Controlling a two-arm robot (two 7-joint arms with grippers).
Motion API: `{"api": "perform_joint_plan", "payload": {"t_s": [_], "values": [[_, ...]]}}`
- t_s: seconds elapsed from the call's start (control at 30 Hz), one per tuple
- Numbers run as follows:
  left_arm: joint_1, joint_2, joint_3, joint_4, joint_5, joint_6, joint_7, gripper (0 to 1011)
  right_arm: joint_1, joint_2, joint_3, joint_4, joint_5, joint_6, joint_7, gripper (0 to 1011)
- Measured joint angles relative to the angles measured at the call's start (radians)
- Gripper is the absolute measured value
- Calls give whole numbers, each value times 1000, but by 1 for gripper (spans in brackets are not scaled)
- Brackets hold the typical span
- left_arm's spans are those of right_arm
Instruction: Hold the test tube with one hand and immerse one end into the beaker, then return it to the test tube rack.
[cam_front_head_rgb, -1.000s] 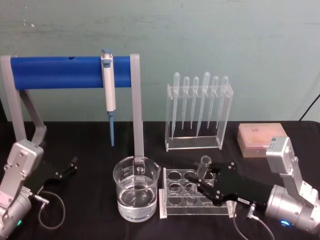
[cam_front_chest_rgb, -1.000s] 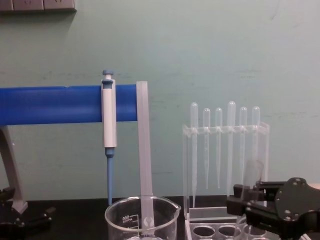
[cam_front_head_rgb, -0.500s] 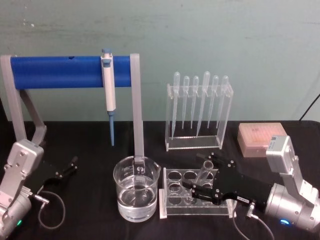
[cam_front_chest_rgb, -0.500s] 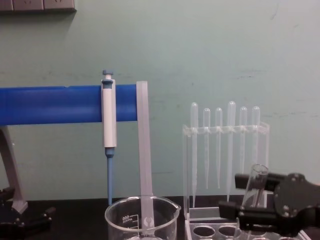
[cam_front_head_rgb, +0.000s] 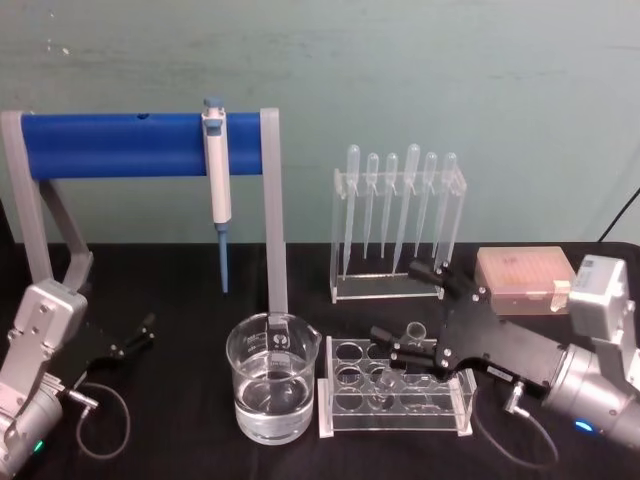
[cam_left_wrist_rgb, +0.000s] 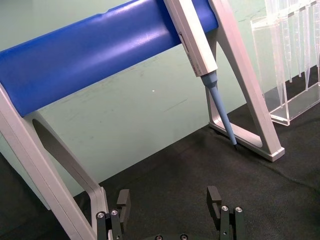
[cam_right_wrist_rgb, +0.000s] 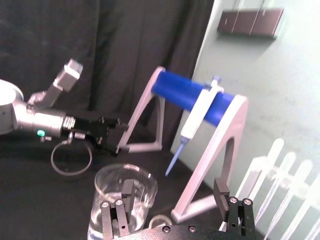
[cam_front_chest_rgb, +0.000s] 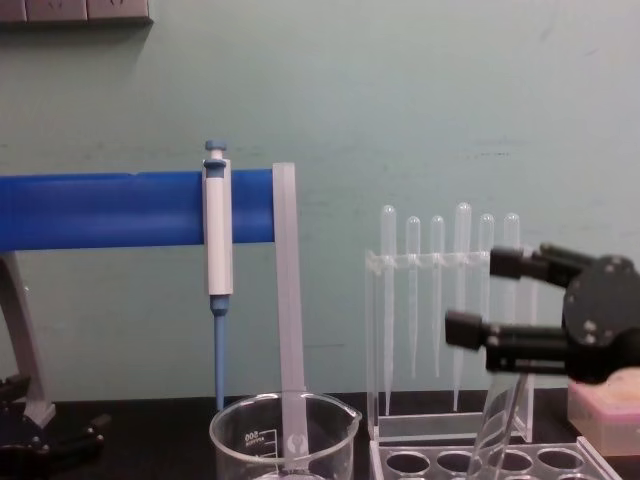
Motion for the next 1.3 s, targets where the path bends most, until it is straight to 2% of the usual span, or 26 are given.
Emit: {"api": "perform_joint_plan", "payload": {"t_s": [0.17,0.3,0.33,0.4,0.43,0.5,0.63,0.7,0.93,1.1,1.3], "values": [[0,0,0,0,0,0,0,1000,-15,-10,27,-10,5,-61,-2,1000],[0,0,0,0,0,0,0,1000,-59,-22,70,-38,-25,-81,-74,1000],[0,0,0,0,0,0,0,1000,-82,-30,88,-55,-53,-78,-131,1000],[0,0,0,0,0,0,0,1000,-113,-43,111,-74,-94,-59,-206,1000],[0,0,0,0,0,0,0,1000,-141,-61,133,-90,-125,-33,-273,1000],[0,0,0,0,0,0,0,1000,-174,-93,158,-98,-150,10,-355,1000],[0,0,0,0,0,0,0,1000,-199,-131,182,-90,-155,62,-425,1000],[0,0,0,0,0,0,0,1000,-211,-170,199,-72,-153,107,-473,1000],[0,0,0,0,0,0,0,1000,-198,-212,210,-26,-147,143,-485,1000],[0,0,0,0,0,0,0,1000,-185,-220,209,-7,-147,148,-460,1000],[0,0,0,0,0,0,0,1000,-187,-220,209,-10,-148,148,-462,1000]]}}
